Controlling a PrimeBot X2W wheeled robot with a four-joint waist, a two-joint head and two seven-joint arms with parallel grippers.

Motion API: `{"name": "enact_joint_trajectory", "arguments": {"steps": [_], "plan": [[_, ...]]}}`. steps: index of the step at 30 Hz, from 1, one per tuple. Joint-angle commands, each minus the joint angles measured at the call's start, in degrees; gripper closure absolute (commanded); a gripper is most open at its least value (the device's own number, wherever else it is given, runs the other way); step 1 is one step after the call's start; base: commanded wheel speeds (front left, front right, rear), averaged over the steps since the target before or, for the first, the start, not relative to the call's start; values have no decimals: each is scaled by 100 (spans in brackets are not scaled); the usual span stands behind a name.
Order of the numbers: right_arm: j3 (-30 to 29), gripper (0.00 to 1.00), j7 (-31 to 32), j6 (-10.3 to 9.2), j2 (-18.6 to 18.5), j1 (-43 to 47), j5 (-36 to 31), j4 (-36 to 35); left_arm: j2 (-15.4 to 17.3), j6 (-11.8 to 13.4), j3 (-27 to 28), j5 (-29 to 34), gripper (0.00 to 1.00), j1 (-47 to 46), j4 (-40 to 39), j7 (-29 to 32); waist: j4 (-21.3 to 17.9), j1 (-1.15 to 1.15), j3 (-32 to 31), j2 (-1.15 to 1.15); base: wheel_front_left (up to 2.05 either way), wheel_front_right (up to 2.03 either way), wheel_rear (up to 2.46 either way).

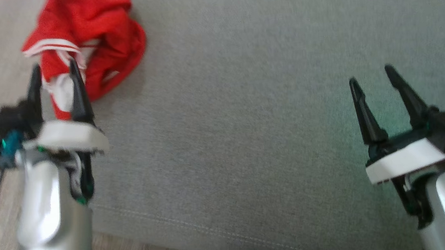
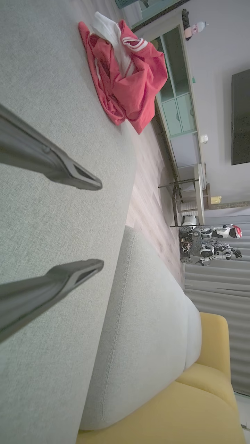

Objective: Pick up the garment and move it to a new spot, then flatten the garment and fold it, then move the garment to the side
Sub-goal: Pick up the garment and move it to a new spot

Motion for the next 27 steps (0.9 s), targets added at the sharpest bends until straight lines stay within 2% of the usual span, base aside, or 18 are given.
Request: {"name": "enact_joint_trajectory", "arguments": {"steps": [1, 7, 15, 16, 17, 18, 23, 27], "plan": [[163, 0, 23, -4, -81, -174, 56, -237, 228, -22, 215, 5, 0, -290, -16, -43, -236, 0, 452, 0, 0, 0, 0], [228, 0, 70, -4, -203, -449, 112, -273, 503, -73, 316, 50, 0, -1192, 1130, -43, -474, 0, 823, 0, 0, 0, 0], [174, 0, 77, -4, -236, -573, 181, -287, 999, 181, 386, 224, 0, -1889, 2691, -43, -684, 0, 1026, 0, 0, 0, 0], [163, 0, 72, -4, -243, -574, 186, -287, 1029, 208, 374, 245, 15, -1957, 2790, -43, -683, 0, 1038, 0, 0, 0, 0], [149, 0, 72, -4, -243, -571, 189, -285, 1051, 222, 354, 265, 81, -2014, 2866, -43, -681, 0, 1050, 0, 0, 0, 0], [133, 0, 72, -4, -239, -568, 193, -285, 1061, 217, 341, 268, 100, -2067, 2918, -43, -673, 0, 1062, 0, 0, 0, 0], [115, 0, 64, -4, -202, -567, 225, -242, 1108, 250, 246, 349, 100, -2180, 2817, -43, -625, 0, 1039, 0, 0, 0, 0], [114, 0, 28, -4, -161, -557, 253, -173, 1137, 260, 211, 384, 100, -2112, 2306, -43, -600, 0, 921, 0, 0, 0, 0]]}}
